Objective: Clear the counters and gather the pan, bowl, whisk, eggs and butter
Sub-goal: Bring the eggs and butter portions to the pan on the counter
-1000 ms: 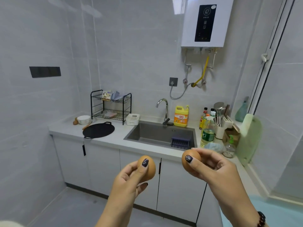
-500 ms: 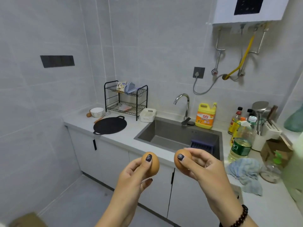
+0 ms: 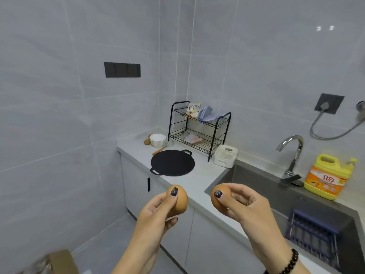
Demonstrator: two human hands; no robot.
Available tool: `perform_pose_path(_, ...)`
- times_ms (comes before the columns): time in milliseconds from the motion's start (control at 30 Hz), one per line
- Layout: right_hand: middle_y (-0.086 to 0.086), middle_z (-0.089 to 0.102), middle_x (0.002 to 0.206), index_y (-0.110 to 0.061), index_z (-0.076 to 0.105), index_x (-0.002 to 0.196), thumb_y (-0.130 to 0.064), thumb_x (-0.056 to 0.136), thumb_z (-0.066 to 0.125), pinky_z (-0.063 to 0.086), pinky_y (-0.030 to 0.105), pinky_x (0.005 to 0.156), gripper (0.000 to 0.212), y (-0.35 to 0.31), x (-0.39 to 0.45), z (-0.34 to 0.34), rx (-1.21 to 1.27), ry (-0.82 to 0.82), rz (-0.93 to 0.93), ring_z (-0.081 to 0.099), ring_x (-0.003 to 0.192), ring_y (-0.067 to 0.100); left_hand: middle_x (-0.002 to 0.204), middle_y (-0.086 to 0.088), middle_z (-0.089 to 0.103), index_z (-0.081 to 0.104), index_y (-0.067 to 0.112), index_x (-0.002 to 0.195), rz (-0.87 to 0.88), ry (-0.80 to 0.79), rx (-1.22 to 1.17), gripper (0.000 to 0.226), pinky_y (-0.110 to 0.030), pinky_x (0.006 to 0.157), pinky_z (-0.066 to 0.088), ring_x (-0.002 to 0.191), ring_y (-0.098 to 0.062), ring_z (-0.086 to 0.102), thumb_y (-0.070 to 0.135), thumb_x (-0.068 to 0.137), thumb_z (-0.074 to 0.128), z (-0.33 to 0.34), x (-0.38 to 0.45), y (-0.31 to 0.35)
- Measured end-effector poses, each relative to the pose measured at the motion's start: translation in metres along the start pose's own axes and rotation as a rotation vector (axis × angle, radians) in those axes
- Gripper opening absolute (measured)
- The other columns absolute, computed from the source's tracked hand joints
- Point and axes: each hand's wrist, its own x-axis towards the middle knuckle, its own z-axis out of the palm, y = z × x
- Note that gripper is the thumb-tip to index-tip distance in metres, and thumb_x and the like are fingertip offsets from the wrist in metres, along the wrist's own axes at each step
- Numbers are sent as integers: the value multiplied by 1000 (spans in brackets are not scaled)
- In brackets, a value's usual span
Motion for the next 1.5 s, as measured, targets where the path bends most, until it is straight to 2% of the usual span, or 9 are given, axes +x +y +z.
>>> perform_pose_path(133, 7, 75, 85, -13, 72, 93, -12, 76, 76, 58, 35, 81, 17, -5, 73, 51, 33, -42, -11, 72, 84, 25, 100, 0, 76, 69, 19, 109, 10, 46, -3, 53, -25, 73, 47, 96, -16, 72, 52, 67, 66, -34, 75, 20)
perform_pose_path(333, 7, 75, 86, -11, 73, 95, -14, 78, 74, 57, 34, 80, 17, 7, 155, 116, 95, -102, 29, 71, 79, 17, 94, -3, 77, 69, 16, 106, 14, 89, 14, 48, -26, 71, 46, 84, -13, 73, 49, 71, 65, -74, 161, 37)
perform_pose_path(733, 7, 75, 87, -9, 71, 98, -12, 81, 71, 58, 36, 79, 18, 44, 338, 207, 166, -218, 164, 72, 83, 18, 88, -10, 76, 67, 9, 100, -63, 247, 6, 22, -26, 67, 47, 89, -24, 71, 26, 86, 66, -123, 330, 53)
perform_pose_path(867, 4, 75, 84, -7, 68, 101, -12, 82, 70, 59, 31, 72, 20, 48, 420, 224, 208, -212, 223, 73, 82, 16, 84, -14, 75, 65, 9, 99, -64, 295, 25, 18, -25, 62, 47, 92, -30, 71, 20, 86, 69, -123, 408, 69)
perform_pose_path(1033, 7, 75, 85, -4, 68, 101, -11, 82, 70, 59, 31, 69, 20, 48, 519, 246, 180, -194, 220, 72, 82, 19, 77, -14, 74, 66, 5, 100, -60, 345, -11, 29, -22, 50, 49, 74, -28, 70, 11, 76, 81, -123, 492, 86)
perform_pose_path(1200, 17, 69, 96, -2, 68, 97, -6, 84, 67, 58, 34, 69, 14, 61, 586, 286, 179, -203, 291, 69, 88, 29, 77, -16, 73, 66, 5, 101, -107, 369, -57, 25, -27, 57, 48, 80, -33, 67, 8, 79, 77, -145, 558, 91)
perform_pose_path(1300, 19, 69, 94, 0, 68, 92, -3, 82, 69, 57, 34, 66, 11, 71, 615, 309, 161, -190, 329, 66, 89, 31, 73, -10, 72, 66, 8, 98, -140, 405, -67, 29, -25, 53, 47, 83, -31, 65, 9, 74, 83, -159, 598, 93)
perform_pose_path(1400, 22, 69, 90, 2, 68, 91, 1, 81, 69, 58, 36, 64, 10, 87, 658, 335, 146, -151, 353, 66, 86, 33, 78, -9, 70, 65, 8, 96, -176, 397, -64, 20, -28, 59, 43, 84, -31, 64, 13, 80, 76, -178, 660, 92)
perform_pose_path(1500, 24, 70, 86, 4, 69, 91, 3, 80, 68, 60, 33, 62, 10, 104, 704, 365, 124, -79, 355, 66, 80, 31, 83, -9, 69, 64, 8, 98, -210, 376, -38, 28, -29, 63, 44, 78, -26, 64, 14, 76, 82, -198, 726, 91)
